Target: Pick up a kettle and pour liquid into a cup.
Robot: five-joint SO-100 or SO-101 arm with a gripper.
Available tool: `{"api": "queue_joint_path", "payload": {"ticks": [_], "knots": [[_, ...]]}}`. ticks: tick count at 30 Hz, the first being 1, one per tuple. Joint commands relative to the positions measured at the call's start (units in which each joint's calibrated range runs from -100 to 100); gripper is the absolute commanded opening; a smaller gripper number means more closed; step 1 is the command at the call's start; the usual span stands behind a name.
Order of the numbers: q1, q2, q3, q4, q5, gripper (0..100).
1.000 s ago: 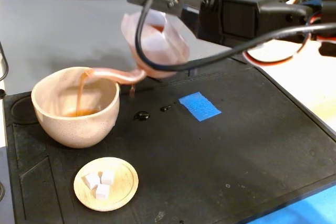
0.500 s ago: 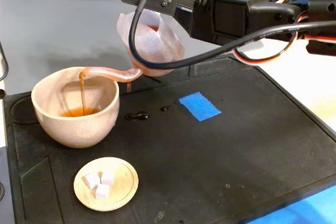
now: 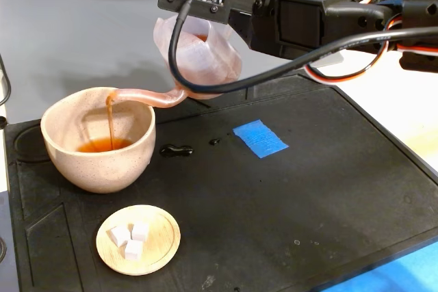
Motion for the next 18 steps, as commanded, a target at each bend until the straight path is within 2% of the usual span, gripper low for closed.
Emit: {"api": "queue_joint_path", "payload": {"ticks": [1, 12, 14, 18], "knots": [[-0.27, -0.71, -4.25, -0.70, 0.05, 1], [-0.42, -0.71, -3.98, -0.27, -0.26, 1], [-0.04, -0.71, -3.71, -0.18, -4.51, 1], [0.72, -0.80, -3.43, -0.09, -8.92, 1]]}}
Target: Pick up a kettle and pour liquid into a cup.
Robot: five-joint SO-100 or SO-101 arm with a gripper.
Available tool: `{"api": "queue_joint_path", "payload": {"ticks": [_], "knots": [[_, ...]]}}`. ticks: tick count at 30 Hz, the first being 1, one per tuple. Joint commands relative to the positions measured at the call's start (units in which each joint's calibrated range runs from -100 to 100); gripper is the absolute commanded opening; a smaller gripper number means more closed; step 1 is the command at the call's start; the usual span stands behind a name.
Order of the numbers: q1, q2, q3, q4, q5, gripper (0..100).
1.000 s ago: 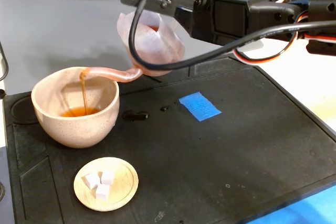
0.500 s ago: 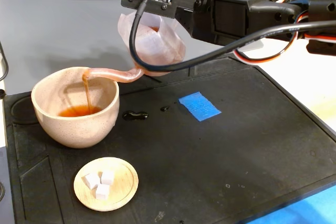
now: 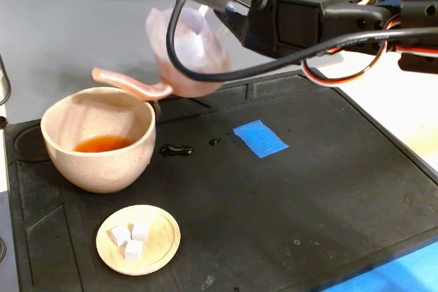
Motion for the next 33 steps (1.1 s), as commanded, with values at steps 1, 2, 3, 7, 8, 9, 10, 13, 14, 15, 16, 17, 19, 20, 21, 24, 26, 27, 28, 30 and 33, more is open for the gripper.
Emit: {"api": "queue_joint_path", "payload": {"ticks": [1, 2, 3, 7, 8, 9, 10, 13, 14, 15, 16, 17, 19, 20, 21, 24, 26, 27, 28, 30, 33], "knots": [[0.95, -1.05, -3.43, -0.09, -4.10, 1], [1.18, -1.22, -3.43, -0.09, -4.37, 1], [1.63, -1.31, -3.43, -0.09, -4.37, 1], [3.54, -3.44, -3.34, 1.12, -5.10, 1], [3.99, -5.06, -3.34, 5.61, -6.47, 1], [4.68, -6.69, -3.34, 9.07, -7.20, 1], [5.44, -8.22, -3.34, 10.80, -7.36, 1], [7.72, -12.23, 1.19, 11.15, -7.36, 1], [8.40, -14.19, 3.92, 11.15, -7.41, 1], [9.01, -16.33, 8.00, 11.15, -8.56, 1], [9.01, -18.20, 11.90, 10.71, -10.03, 1], [9.01, -20.25, 15.89, 10.54, -11.50, 1], [9.16, -22.13, 20.70, 10.46, -12.40, 1], [9.55, -22.13, 21.61, 10.46, -12.24, 1], [9.85, -22.13, 22.43, 10.37, -12.13, 1], [10.46, -18.72, 23.88, 4.06, -12.03, 1], [10.38, -14.96, 23.79, -0.70, -11.98, 1], [10.31, -13.68, 23.70, -1.30, -11.98, 1], [10.38, -12.32, 23.06, -1.30, -11.98, 1], [10.38, -10.78, 22.88, -1.39, -11.98, 1], [10.38, -6.86, 22.88, -6.41, -11.92, 1]]}}
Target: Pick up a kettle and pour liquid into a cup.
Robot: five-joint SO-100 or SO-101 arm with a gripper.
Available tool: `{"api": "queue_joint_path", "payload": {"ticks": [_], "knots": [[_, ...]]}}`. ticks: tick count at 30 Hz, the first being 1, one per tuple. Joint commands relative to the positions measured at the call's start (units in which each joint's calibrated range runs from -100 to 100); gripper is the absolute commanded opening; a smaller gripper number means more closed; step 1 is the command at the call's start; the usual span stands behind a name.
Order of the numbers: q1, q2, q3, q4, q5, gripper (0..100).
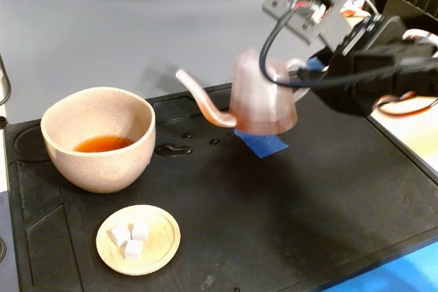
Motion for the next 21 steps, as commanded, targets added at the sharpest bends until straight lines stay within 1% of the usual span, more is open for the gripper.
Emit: {"api": "queue_joint_path", "payload": {"ticks": [1, 7, 10, 21], "knots": [[0.25, 3.16, -1.65, -7.52, 0.02, 1], [0.25, 6.57, -2.92, -7.87, 0.07, 1], [0.25, 9.73, -6.28, -7.87, 2.07, 1], [0.33, 13.39, -9.00, -7.87, 2.12, 1]]}}
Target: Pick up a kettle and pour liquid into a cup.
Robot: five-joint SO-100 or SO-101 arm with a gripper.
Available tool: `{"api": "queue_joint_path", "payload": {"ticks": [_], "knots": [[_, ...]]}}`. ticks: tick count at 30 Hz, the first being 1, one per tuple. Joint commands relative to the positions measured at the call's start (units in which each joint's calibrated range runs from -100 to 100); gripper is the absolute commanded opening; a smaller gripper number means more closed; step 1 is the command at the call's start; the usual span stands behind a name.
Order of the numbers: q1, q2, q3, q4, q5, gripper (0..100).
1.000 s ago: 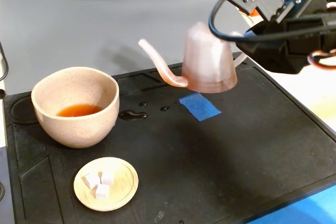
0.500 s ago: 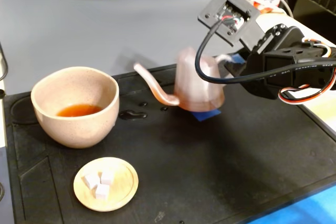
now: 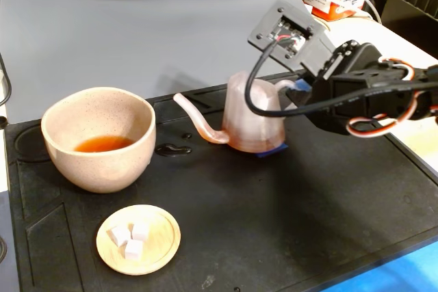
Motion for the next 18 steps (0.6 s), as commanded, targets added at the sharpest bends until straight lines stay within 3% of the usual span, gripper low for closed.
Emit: {"api": "queue_joint_path", "payload": {"ticks": [1, 18], "knots": [[0.25, -0.48, -2.98, -1.30, 0.23, 1], [0.79, -0.82, -2.80, -1.30, 1.86, 1]]}}
